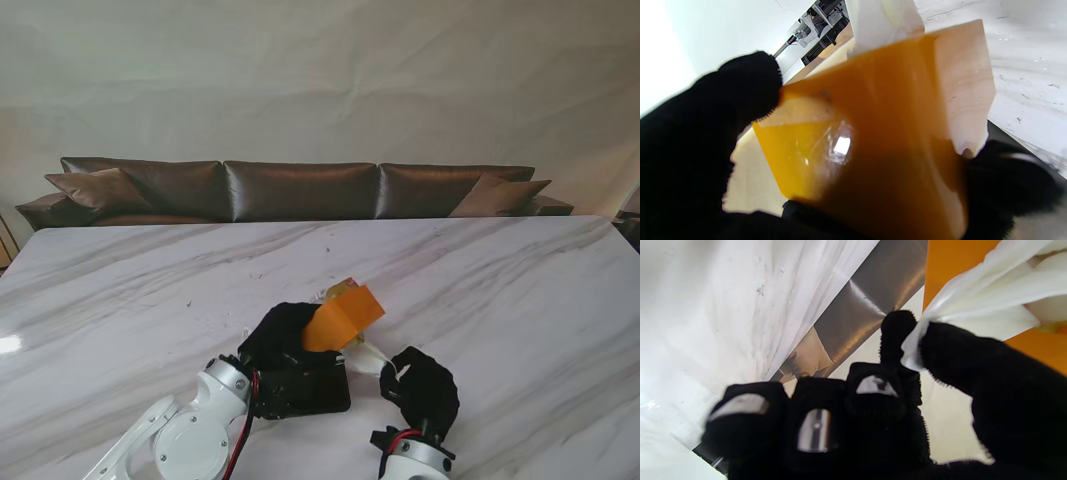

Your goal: Refill a tissue box and feed the first sheet

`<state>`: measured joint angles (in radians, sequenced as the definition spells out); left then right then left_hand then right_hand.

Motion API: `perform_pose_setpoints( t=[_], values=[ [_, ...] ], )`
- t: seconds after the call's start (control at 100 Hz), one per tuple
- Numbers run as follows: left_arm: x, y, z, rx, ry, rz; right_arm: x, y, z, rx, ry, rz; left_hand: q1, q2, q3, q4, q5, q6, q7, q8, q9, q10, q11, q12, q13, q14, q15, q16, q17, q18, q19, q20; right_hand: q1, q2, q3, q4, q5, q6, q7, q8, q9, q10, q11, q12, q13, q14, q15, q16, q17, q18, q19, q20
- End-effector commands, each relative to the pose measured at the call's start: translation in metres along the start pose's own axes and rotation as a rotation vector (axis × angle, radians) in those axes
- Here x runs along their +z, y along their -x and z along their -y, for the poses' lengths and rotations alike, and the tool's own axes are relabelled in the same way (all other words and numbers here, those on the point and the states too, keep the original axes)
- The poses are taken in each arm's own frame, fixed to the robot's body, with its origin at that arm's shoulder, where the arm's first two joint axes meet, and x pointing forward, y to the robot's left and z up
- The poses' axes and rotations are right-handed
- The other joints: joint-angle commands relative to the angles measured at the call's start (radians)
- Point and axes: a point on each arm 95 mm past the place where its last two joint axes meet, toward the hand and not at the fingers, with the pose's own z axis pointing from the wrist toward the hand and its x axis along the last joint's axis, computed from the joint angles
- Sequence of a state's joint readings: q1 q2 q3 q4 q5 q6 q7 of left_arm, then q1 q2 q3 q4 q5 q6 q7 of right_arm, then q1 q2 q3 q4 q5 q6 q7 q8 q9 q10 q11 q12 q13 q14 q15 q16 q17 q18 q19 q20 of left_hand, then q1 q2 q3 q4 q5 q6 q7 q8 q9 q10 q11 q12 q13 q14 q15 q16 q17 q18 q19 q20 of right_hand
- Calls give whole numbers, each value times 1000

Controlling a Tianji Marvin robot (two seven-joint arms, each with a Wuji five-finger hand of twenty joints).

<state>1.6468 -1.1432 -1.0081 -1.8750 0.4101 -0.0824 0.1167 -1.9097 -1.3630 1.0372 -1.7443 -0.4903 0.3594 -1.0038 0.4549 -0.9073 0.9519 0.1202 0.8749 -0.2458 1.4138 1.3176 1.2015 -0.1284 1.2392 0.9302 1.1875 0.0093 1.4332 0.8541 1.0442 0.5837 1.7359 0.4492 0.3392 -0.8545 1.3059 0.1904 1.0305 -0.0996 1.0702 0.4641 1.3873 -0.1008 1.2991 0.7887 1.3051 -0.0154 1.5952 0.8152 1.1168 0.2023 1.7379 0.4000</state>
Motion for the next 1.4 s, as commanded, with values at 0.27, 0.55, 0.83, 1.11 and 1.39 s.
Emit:
perform_pose_setpoints(
  t=[0.27,0.55,0.83,1.11,1.39],
  values=[
    [-1,-3,2,15,-1,-2,-4,2,-8,6,-58,-16,164,152,207,153,97,-88,116,42,101,-32,133,36,83,-12,118,25,-11,-369,89,-11,-422,313,-394,13,-356,153,-558,-27,-204,86,-358,-72,7,108,-354,-230,-291,68,-138,11],
    [-2,1,13,124,7,19,10,4,-30,-52,-96,-51,162,154,209,154,94,-92,115,44,101,-34,132,36,83,-12,116,25,-12,-369,89,-11,-555,402,-399,-49,-669,154,-503,-158,-684,137,-577,-207,-419,220,-733,-228,-577,101,-366,124],
    [4,13,37,320,2,66,24,5,-42,-104,-91,-62,155,155,212,155,96,-98,116,47,100,-38,134,39,83,-16,111,25,-15,-374,86,-12,-540,388,-392,-48,-656,135,-489,-163,-718,147,-586,-226,-457,225,-786,-230,-599,94,-384,143],
    [21,40,54,537,16,126,22,1,-34,-118,-121,-53,148,156,219,155,97,-108,116,49,102,-46,132,39,83,-24,104,26,-17,-383,84,-12,-499,368,-393,-44,-626,131,-483,-161,-706,149,-575,-228,-445,226,-779,-221,-599,90,-390,154],
    [37,77,56,635,19,170,23,-6,-24,-120,-160,-63,141,157,219,149,98,-117,115,51,102,-50,131,40,83,-27,103,28,-18,-390,83,-12,-479,360,-394,-41,-592,120,-482,-158,-701,150,-570,-229,-452,225,-783,-220,-602,85,-396,158]
  ],
)
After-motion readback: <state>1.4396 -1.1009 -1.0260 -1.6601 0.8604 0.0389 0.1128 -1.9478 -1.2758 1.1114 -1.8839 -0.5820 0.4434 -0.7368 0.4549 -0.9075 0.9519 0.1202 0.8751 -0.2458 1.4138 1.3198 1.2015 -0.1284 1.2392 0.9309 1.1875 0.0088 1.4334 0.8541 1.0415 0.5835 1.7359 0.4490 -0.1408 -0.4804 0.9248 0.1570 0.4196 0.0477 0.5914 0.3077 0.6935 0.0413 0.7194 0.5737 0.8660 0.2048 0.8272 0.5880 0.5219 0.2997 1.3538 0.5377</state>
